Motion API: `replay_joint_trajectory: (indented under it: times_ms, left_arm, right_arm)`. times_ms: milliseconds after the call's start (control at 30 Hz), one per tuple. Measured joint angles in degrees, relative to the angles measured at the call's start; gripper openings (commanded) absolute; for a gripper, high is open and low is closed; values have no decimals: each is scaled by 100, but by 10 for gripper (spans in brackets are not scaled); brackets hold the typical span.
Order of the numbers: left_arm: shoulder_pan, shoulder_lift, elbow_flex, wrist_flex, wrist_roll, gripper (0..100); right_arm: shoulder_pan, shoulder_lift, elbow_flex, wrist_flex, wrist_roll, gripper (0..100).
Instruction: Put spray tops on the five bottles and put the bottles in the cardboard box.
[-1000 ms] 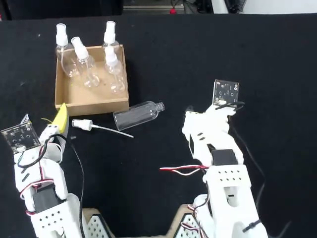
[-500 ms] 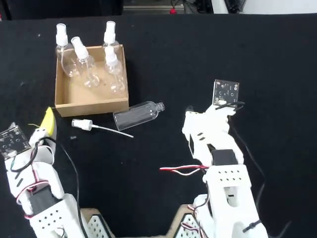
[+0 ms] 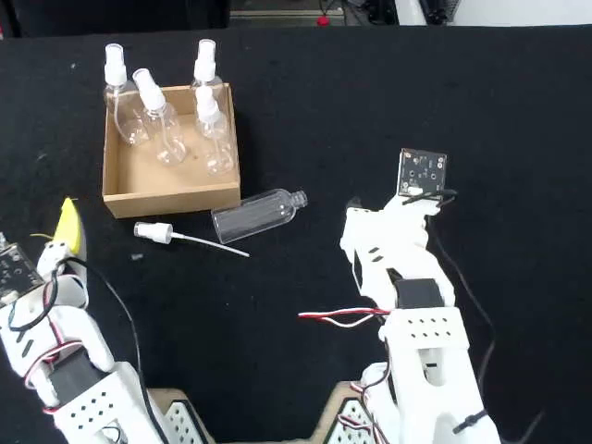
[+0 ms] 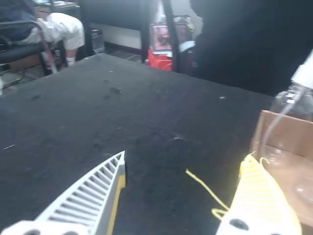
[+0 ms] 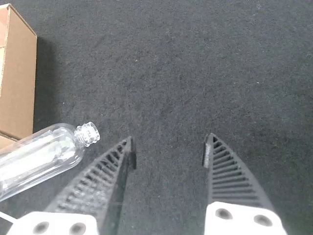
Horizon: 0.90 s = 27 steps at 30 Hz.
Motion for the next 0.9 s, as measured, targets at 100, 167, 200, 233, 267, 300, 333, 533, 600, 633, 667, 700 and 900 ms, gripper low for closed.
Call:
replay_joint_trajectory:
  times_ms: [100,167,200,233,267,300,333,533,600,633,667,700,900]
  left_arm:
    - [-316,0,0,-53,0,346]
    - [-448,0,0,-132,0,346]
    - [-519,0,0,-141,0,346]
    - [-580,0,0,-141,0,346]
    - [-633,0,0,-158,0,346]
    - [-686,0,0,-185,0,346]
    - [-747,0,0,-202,0,346]
    - [-1046,0,0,-352,0,346]
    - [-1125,0,0,-484,0,346]
    - [-1178,0,0,-607,0,346]
    - [-1257,0,0,-721,0,346]
    - [-1354,0,0,-862,0,346]
    - [-1916,0,0,-1442,0,347]
  right_arm:
    - [0,0,0,0,0,223]
    - [0,0,0,0,0,223]
    - [0,0,0,0,0,223]
    - [0,0,0,0,0,223]
    - [0,0,0,0,0,223]
    - [0,0,0,0,0,223]
    - [0,0,0,0,0,223]
    - [0,0,0,0,0,223]
    - [0,0,0,0,0,223]
    - [0,0,0,0,0,223]
    - [0,0,0,0,0,223]
    - [0,0,0,0,0,223]
    - [0,0,0,0,0,223]
